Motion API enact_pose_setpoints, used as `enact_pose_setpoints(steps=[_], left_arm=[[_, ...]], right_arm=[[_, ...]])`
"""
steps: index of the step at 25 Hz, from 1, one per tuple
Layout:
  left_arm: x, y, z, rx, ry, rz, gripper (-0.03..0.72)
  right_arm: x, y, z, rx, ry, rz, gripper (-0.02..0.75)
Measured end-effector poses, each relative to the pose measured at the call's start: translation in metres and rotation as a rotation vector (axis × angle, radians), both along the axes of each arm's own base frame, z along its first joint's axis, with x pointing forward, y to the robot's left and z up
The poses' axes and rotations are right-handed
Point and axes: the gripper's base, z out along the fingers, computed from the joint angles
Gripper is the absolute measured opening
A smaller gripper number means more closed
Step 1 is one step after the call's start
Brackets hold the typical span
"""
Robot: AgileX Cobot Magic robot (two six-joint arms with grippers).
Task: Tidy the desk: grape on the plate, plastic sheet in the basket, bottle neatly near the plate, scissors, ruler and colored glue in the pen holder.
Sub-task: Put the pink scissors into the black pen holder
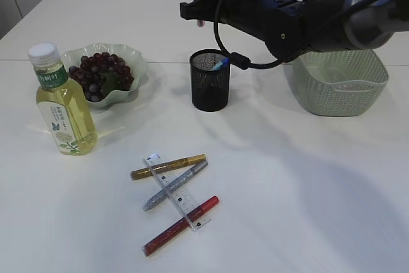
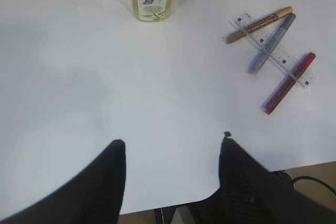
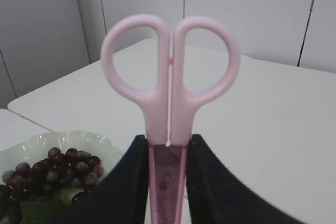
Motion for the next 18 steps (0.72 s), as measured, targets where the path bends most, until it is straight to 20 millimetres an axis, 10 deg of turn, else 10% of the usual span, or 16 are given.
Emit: enact_pose_setpoints(steps=[18], left_arm=[[0.0,0.0,0.0,0.002,0.0,0.001,0.415]], right_arm=[[0.01,-0.003,-0.036,-0.011,0.07,-0.031,0.186]])
